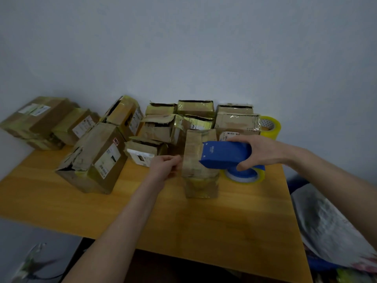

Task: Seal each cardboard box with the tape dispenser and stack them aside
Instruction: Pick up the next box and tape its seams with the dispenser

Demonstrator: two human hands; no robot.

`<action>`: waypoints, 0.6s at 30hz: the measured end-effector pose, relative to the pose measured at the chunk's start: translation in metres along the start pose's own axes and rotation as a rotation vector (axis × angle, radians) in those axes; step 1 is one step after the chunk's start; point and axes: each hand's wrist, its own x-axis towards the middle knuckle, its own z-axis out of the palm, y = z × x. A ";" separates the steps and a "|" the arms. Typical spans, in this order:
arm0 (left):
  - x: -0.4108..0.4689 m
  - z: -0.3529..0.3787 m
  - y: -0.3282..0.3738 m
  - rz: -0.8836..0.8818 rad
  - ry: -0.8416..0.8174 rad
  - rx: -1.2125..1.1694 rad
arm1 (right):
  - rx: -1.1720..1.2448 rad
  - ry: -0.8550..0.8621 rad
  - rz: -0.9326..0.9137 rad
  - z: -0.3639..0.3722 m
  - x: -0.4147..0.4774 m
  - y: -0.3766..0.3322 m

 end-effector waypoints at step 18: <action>-0.007 -0.006 -0.030 -0.015 0.070 0.096 | 0.069 -0.062 0.145 0.007 -0.030 0.038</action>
